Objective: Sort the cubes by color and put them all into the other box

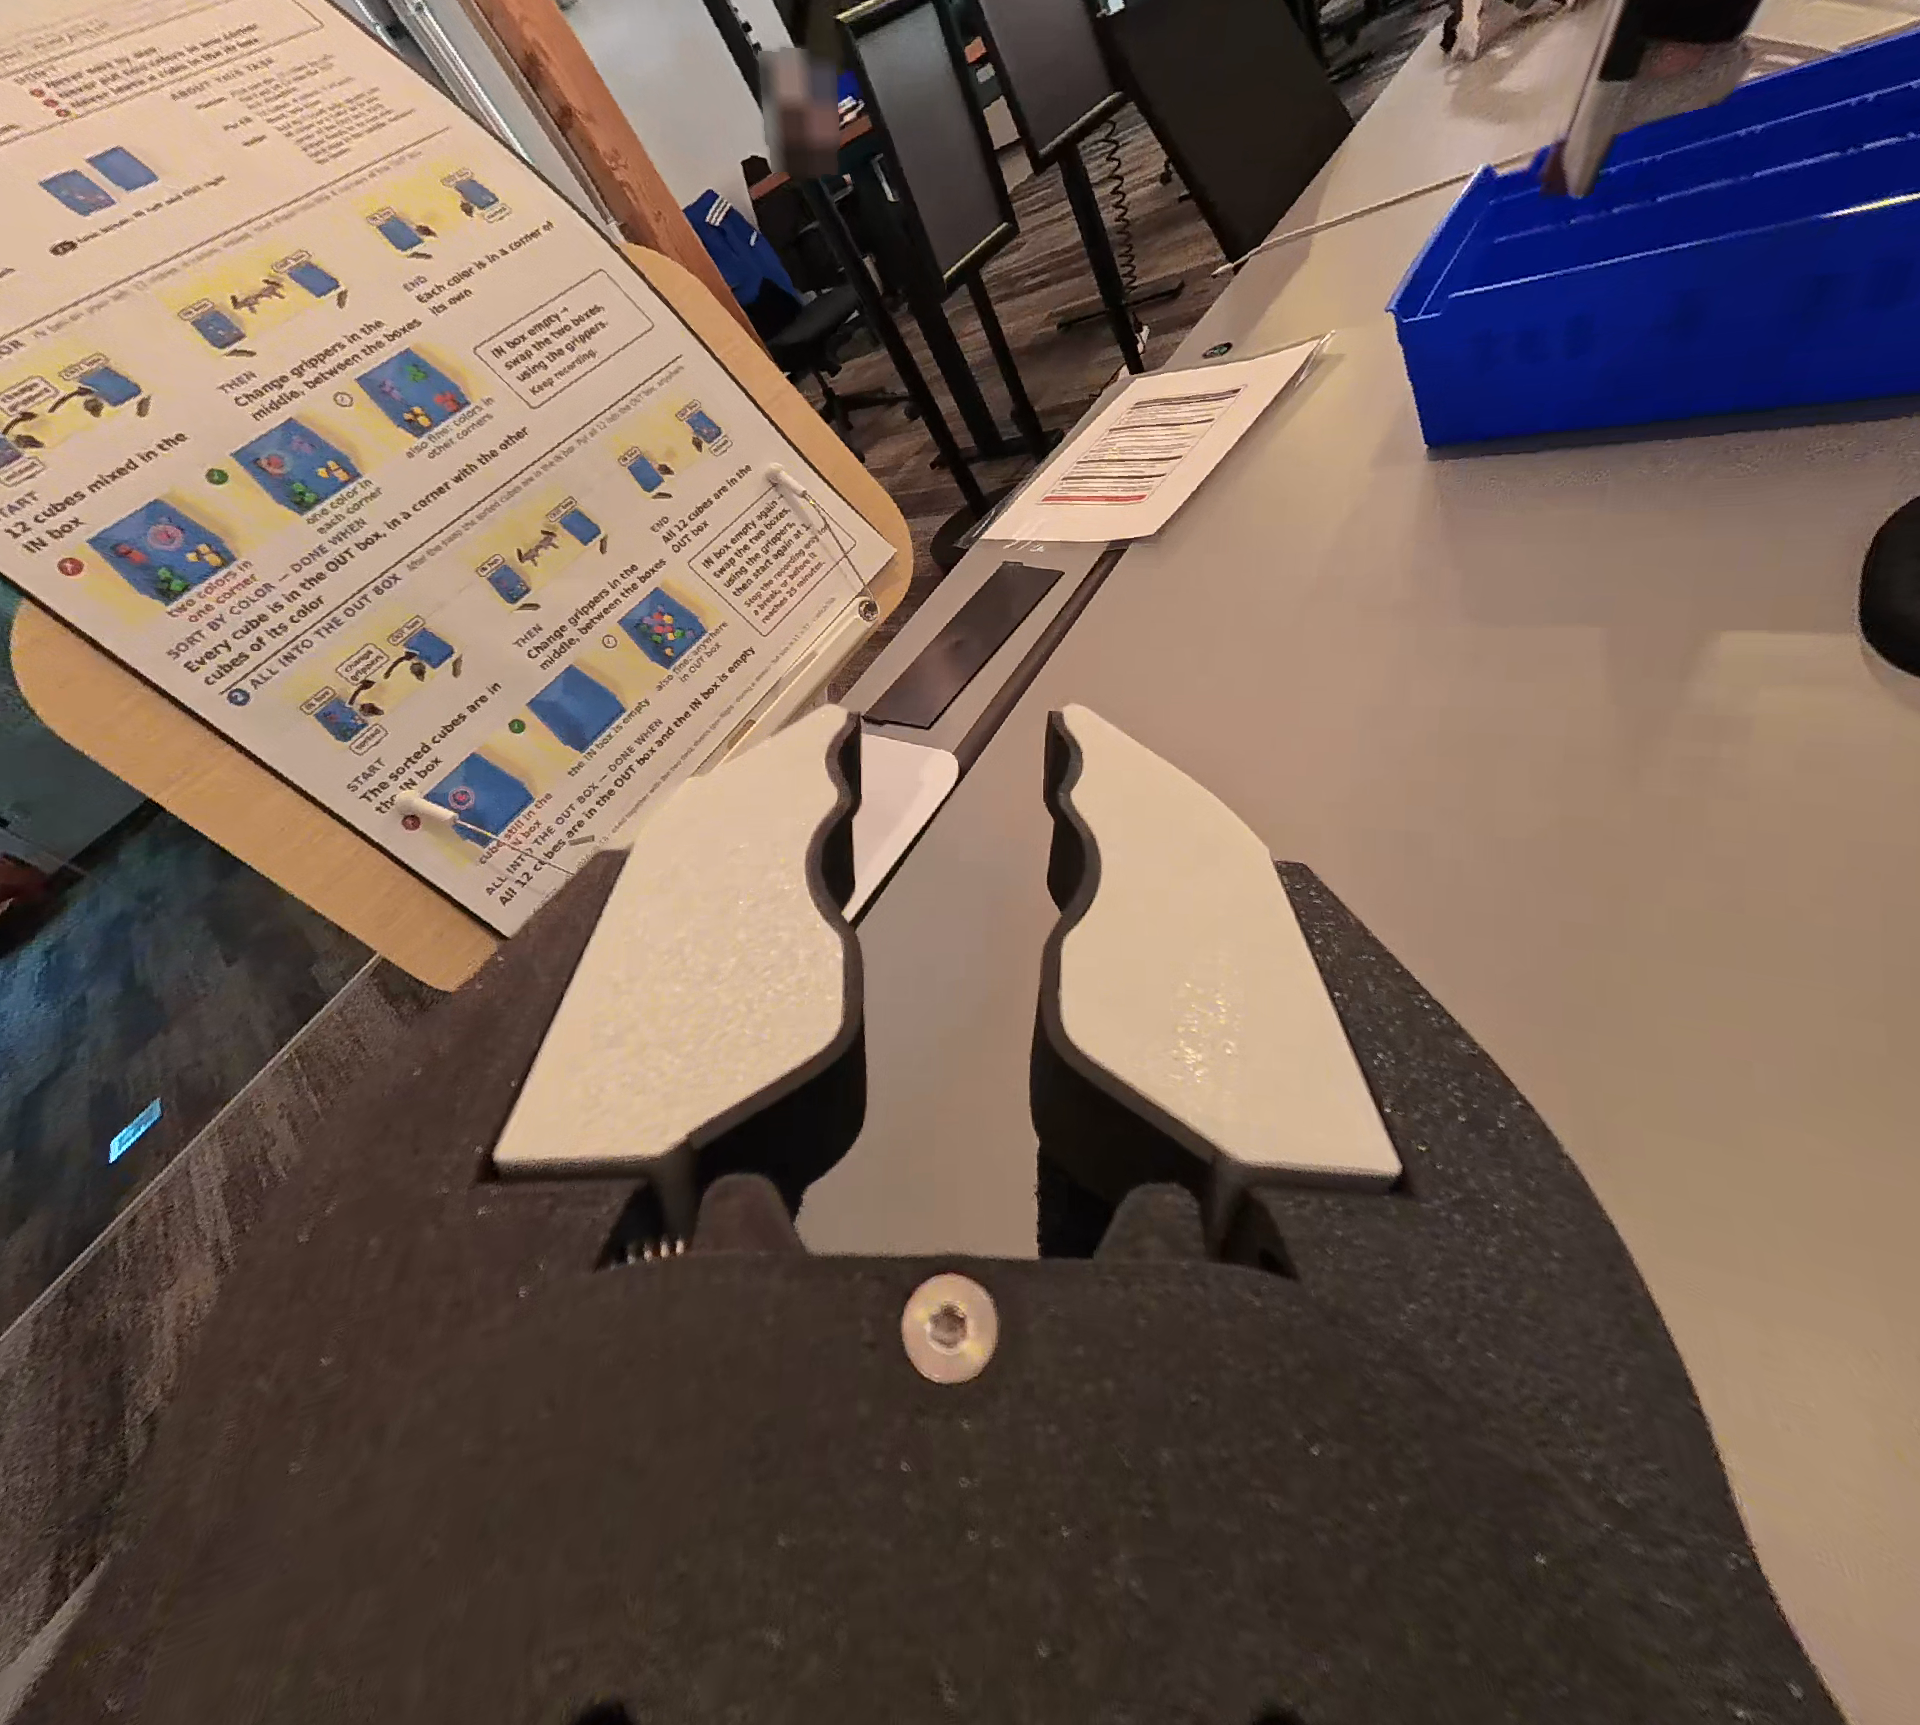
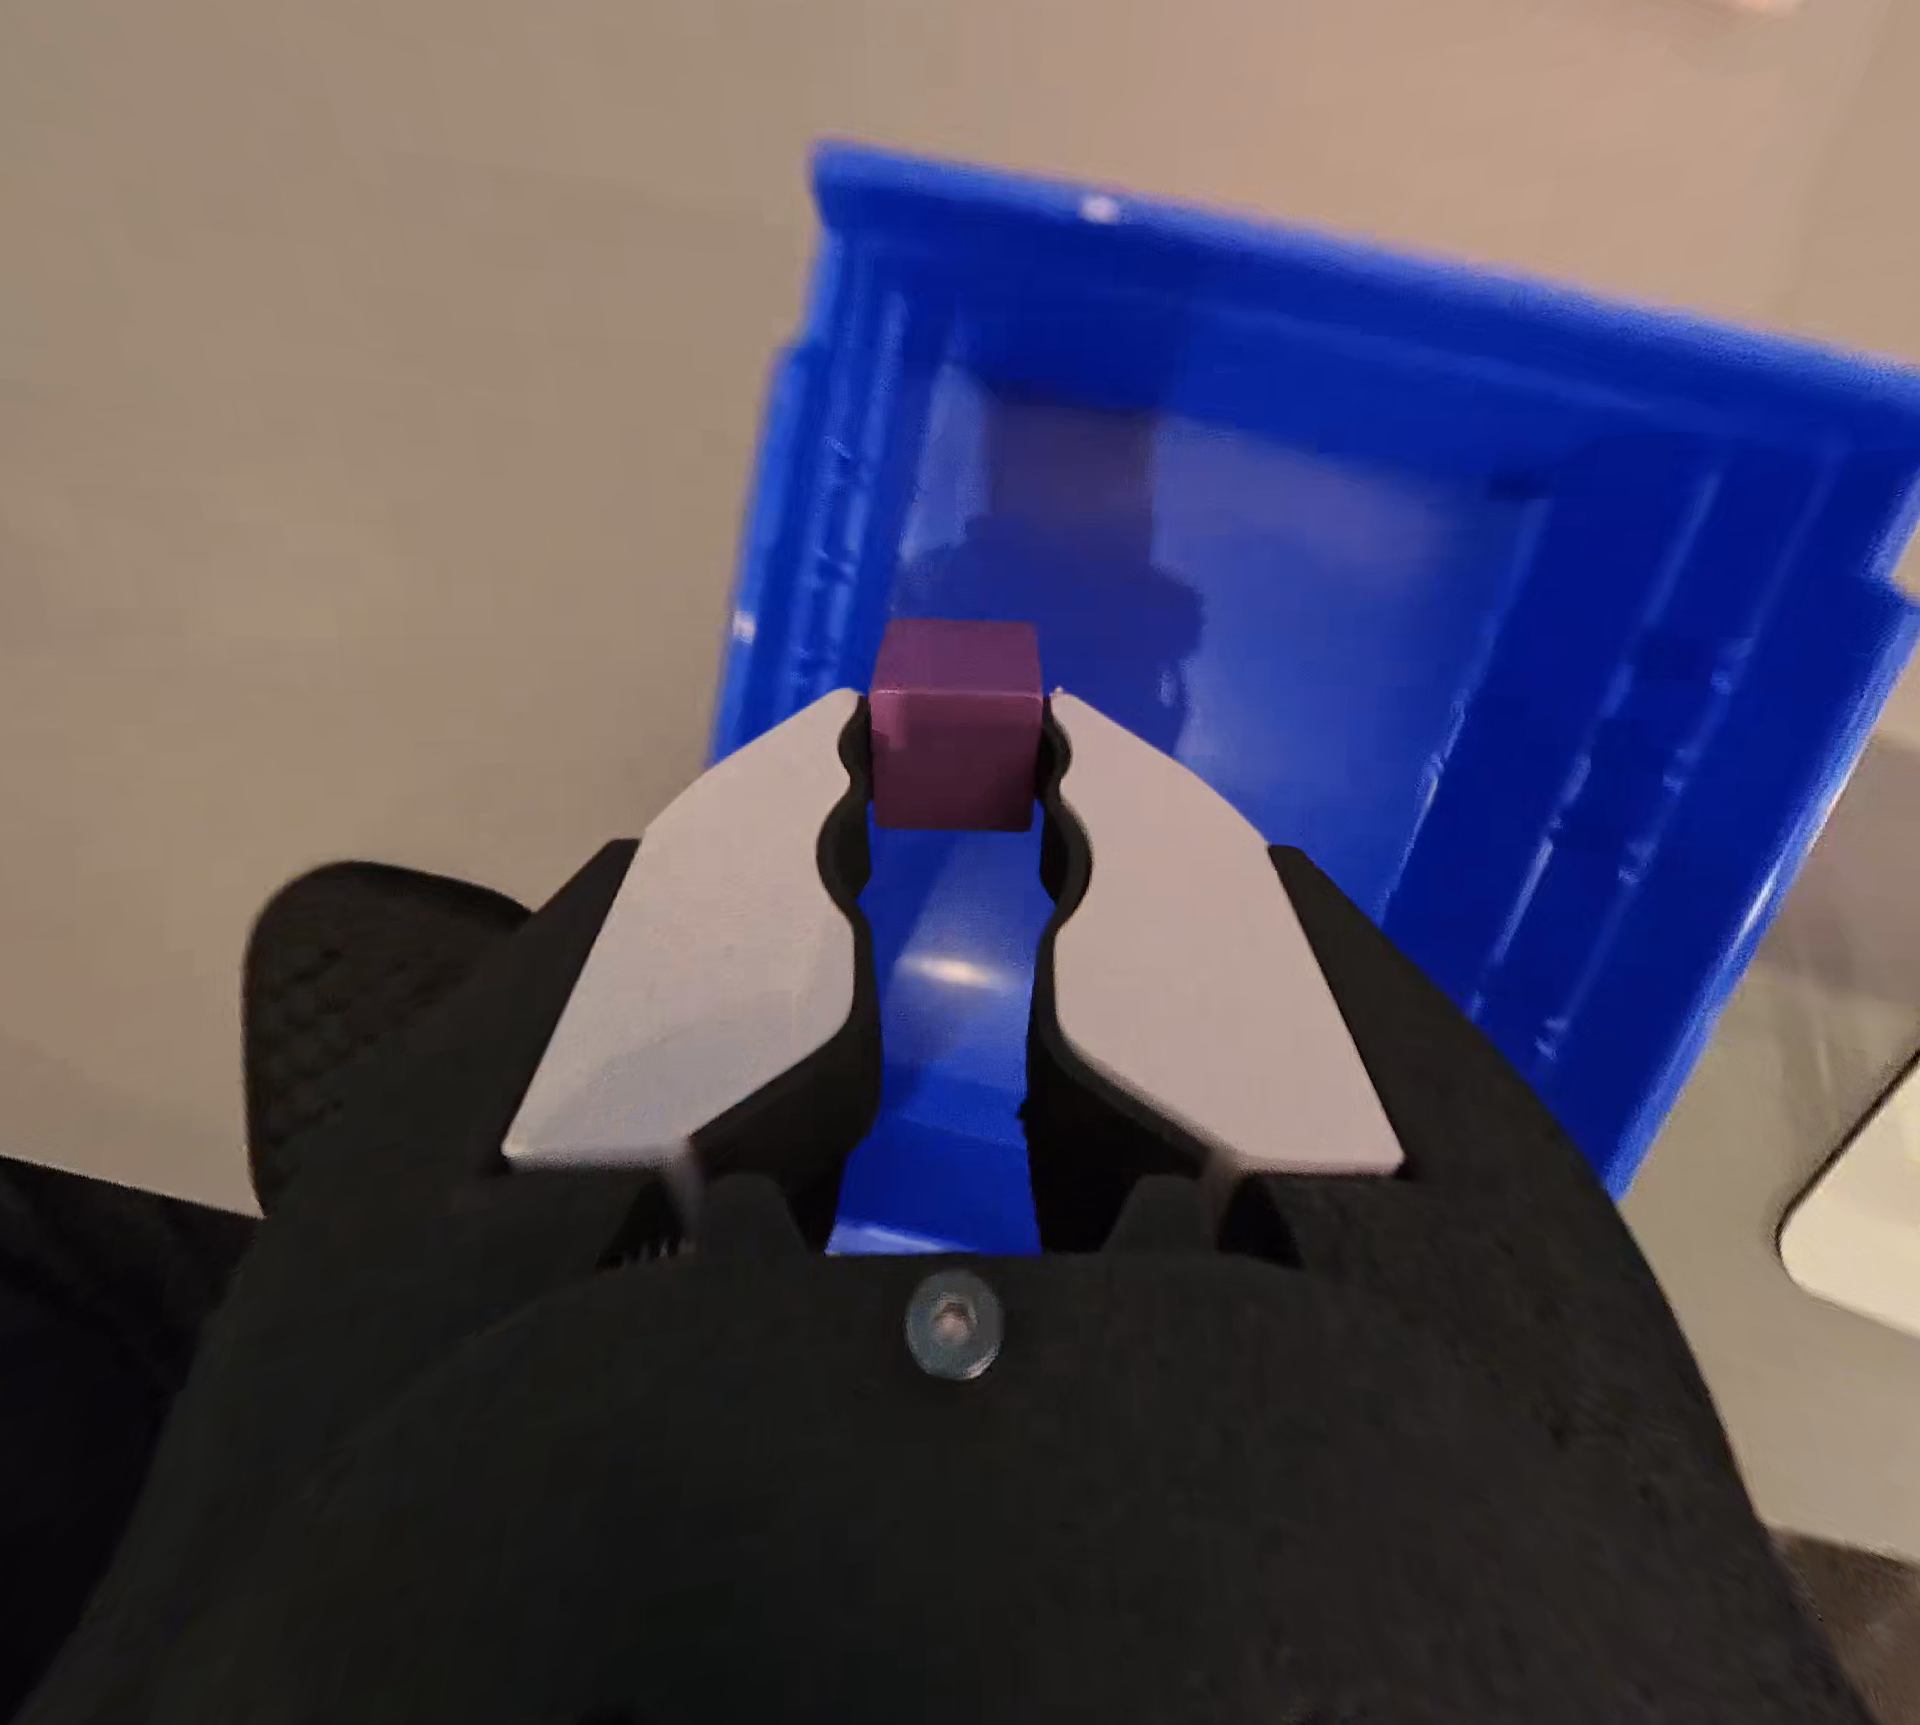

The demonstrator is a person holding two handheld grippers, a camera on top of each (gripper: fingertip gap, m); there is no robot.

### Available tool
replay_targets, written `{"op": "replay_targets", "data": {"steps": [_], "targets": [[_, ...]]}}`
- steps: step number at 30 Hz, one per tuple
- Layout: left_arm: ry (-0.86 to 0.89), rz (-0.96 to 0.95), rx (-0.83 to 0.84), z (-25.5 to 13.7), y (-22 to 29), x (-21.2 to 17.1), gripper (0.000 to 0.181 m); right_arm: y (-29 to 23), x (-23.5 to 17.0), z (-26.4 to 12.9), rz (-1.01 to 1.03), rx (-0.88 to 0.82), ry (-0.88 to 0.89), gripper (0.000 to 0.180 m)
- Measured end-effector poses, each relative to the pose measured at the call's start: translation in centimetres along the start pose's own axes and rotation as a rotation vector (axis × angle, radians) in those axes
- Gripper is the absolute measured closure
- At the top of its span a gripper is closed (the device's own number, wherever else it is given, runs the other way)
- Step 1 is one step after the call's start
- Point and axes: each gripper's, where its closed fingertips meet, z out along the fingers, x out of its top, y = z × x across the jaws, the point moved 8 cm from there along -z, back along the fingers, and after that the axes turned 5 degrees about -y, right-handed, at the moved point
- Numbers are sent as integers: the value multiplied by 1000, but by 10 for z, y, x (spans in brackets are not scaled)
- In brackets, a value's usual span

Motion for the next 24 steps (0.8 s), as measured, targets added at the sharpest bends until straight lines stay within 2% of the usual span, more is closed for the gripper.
{"op": "replay_targets", "data": {"steps": [8, 14, 18, 21, 24], "targets": [[-33, 7, -4, 1, 0, -3, 148, 38, -29, 66, 74, 9, -177, 151], [-42, 6, -8, 1, 0, -5, 148, 52, -35, 86, 85, -74, -227, 151], [-49, -2, -2, -2, -3, -6, 146, 54, -31, 73, 91, -136, -166, 141], [-42, -10, 5, -7, -5, -3, 145, 39, -15, 41, 95, -130, 5, 129], [-41, -14, 44, -17, -11, 2, 144, 9, 1, -3, 107, -169, 203, 128]]}}
